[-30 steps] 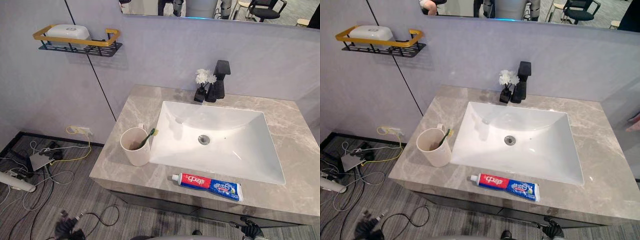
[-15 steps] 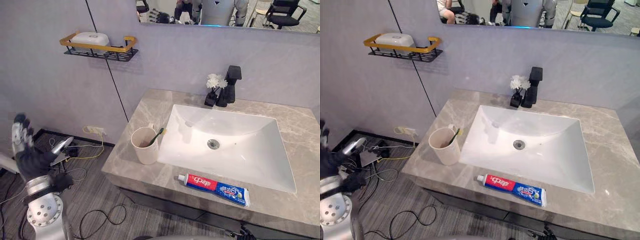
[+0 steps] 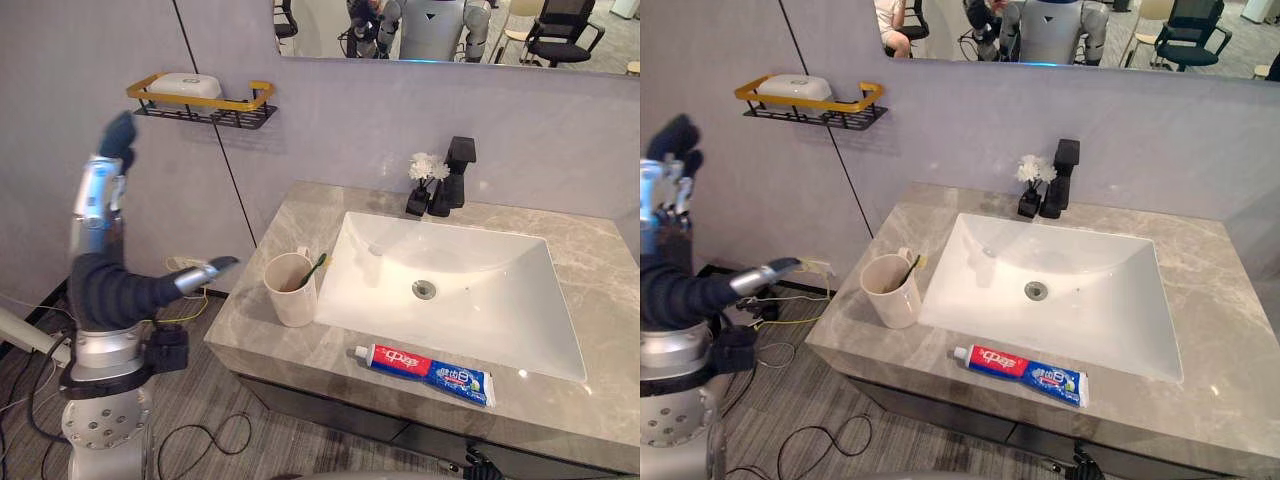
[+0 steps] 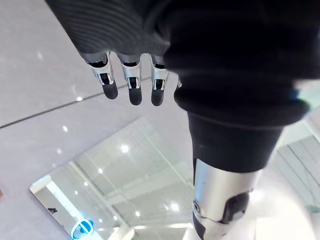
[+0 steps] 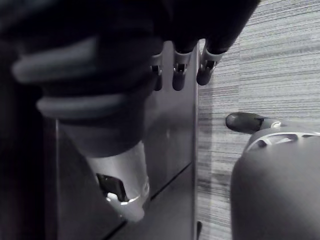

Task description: Organize washtable

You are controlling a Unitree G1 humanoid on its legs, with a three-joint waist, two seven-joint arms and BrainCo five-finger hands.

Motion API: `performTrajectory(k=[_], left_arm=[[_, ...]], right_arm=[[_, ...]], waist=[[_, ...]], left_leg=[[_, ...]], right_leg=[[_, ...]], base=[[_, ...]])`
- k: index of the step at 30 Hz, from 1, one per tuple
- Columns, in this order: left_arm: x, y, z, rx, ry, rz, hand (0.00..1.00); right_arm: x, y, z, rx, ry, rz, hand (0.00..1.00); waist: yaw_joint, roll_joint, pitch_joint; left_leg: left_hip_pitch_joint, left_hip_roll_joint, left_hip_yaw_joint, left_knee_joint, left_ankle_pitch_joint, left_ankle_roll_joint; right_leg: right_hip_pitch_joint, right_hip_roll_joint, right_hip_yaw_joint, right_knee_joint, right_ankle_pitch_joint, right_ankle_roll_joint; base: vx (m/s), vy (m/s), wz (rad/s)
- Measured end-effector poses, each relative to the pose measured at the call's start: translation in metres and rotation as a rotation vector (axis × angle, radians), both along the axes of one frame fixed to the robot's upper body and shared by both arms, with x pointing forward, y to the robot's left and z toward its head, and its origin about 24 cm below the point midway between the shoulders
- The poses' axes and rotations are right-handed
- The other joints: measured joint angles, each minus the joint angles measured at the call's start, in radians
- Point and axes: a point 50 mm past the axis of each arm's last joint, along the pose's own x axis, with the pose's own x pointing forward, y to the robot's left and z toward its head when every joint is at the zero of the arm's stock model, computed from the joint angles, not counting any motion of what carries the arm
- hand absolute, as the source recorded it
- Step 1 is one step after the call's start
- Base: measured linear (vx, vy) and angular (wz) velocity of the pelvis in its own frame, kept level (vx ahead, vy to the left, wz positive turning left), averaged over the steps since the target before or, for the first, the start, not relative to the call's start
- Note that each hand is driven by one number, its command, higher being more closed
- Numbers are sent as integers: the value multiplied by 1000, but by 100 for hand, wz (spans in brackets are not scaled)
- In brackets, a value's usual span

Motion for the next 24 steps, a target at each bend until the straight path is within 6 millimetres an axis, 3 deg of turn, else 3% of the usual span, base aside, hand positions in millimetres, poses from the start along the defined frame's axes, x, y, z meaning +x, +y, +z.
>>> performTrajectory(k=[7,19,24], left_arm=[[4,-48,-6,83,54,-312,0],[14,-99,-32,194,186,-541,0],[19,-122,-58,227,308,-634,0]], right_arm=[[7,4,0,3,-7,47,0],[10,6,0,-3,-3,94,0],[12,6,1,-8,-8,103,0]], waist=[[-1,1,1],[-5,-3,1],[-19,-7,4]], left_leg=[[14,1,5,-5,0,0],[16,1,8,-14,1,0],[17,1,13,-15,1,0]], right_leg=[[14,0,4,-1,3,-2],[11,0,5,-3,3,-2],[9,0,8,-4,3,-2]], base=[[-15,4,-1],[0,0,0],[0,0,0]])
